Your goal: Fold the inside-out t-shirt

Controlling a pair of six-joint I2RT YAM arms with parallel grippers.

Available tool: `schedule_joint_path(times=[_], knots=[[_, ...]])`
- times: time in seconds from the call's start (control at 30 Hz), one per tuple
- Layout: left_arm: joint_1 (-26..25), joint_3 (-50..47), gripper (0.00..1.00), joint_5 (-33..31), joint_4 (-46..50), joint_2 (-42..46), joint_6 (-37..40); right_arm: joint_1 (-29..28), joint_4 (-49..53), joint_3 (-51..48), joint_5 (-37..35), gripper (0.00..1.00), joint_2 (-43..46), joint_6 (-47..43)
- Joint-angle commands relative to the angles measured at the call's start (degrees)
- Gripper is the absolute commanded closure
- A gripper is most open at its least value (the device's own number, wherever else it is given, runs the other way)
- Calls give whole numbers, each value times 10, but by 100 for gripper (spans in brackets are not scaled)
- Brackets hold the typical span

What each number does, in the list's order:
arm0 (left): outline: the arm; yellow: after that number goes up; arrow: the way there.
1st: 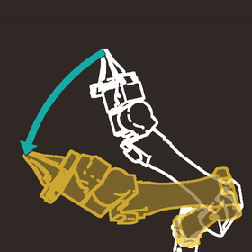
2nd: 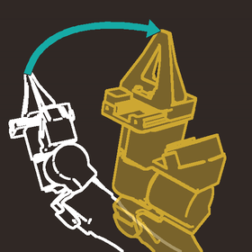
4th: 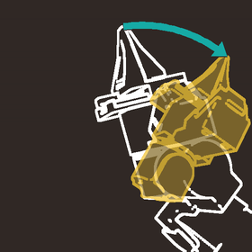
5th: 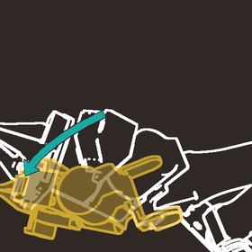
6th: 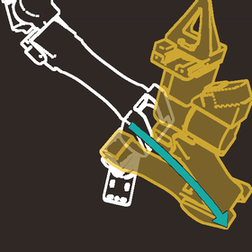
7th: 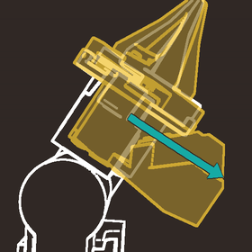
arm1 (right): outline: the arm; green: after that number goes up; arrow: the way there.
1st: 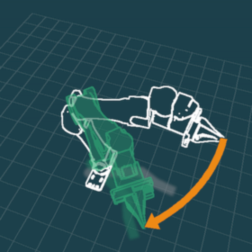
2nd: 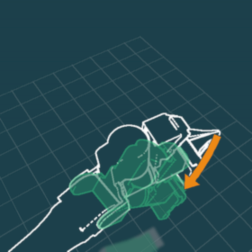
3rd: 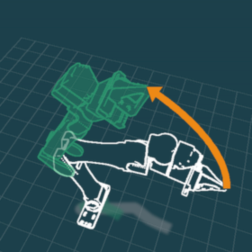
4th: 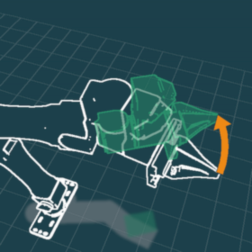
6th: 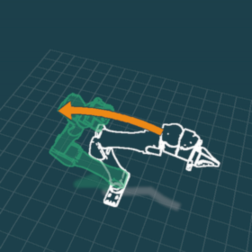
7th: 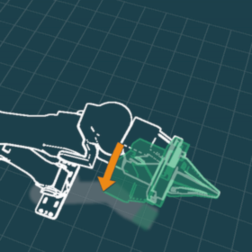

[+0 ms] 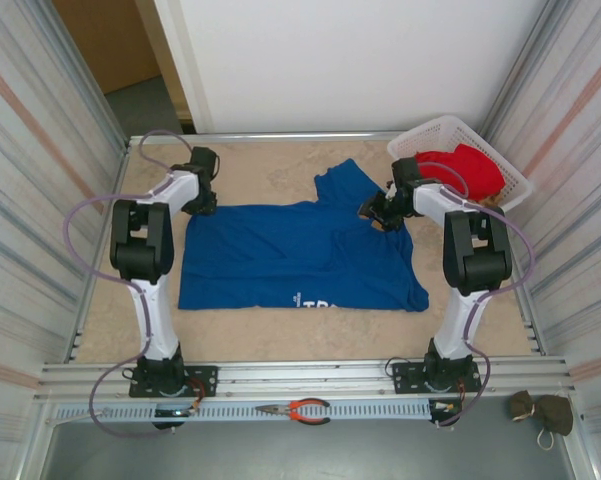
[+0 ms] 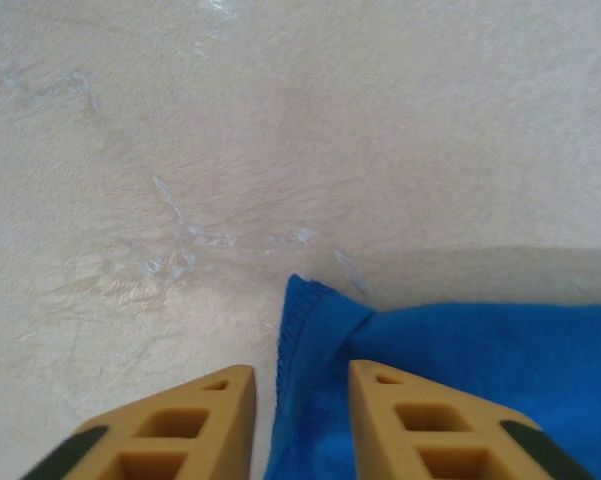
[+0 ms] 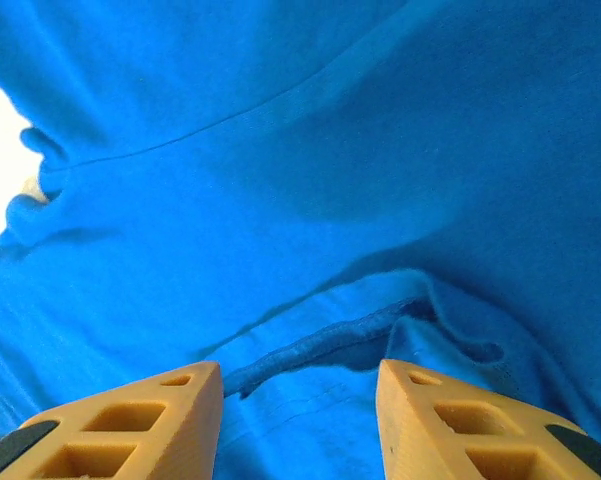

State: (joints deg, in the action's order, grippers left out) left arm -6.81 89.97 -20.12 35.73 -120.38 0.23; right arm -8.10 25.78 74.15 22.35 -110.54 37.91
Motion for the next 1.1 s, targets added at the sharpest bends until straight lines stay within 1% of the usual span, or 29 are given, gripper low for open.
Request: schedule_joint_path(times=[0.0,0.07,0.13,0.2,0.27,0.3,0.43,0.53,0.67,0.8,0.9,0.93,0.97,1.0,1.03,1.07], knots=[[10,19,75,3,1,-16,6,9,8,7,-13,57,-18,5],[12,21,78,7,-1,-21,7,12,5,1,-17,57,-22,12],[14,23,84,13,-2,-28,7,15,5,-6,-24,58,-25,21],[17,26,87,20,-3,-34,5,16,5,-11,-28,58,-27,29],[19,30,97,28,-2,-39,3,17,7,-15,-35,58,-29,35],[20,33,100,31,0,-41,0,18,12,-16,-42,58,-31,38],[26,36,100,64,7,-14,-21,20,36,-18,-66,59,-35,51],[44,20,100,127,-1,35,-64,23,49,-23,-84,60,-36,59],[91,-13,100,238,-20,75,-147,29,51,-36,-98,61,-30,71],[137,-57,100,333,-61,84,-222,34,57,-37,-105,62,-28,77],[153,-73,100,364,-81,74,-250,35,56,-37,-103,62,-28,79],[156,-74,98,371,-84,69,-254,35,56,-37,-102,62,-29,79],[157,-71,87,374,-82,63,-257,35,56,-36,-100,62,-30,80],[157,-66,73,372,-78,57,-257,35,56,-36,-99,62,-29,80],[158,-64,63,371,-79,54,-257,35,55,-35,-97,62,-28,79],[159,-61,56,369,-79,52,-258,35,55,-33,-93,62,-27,78]])
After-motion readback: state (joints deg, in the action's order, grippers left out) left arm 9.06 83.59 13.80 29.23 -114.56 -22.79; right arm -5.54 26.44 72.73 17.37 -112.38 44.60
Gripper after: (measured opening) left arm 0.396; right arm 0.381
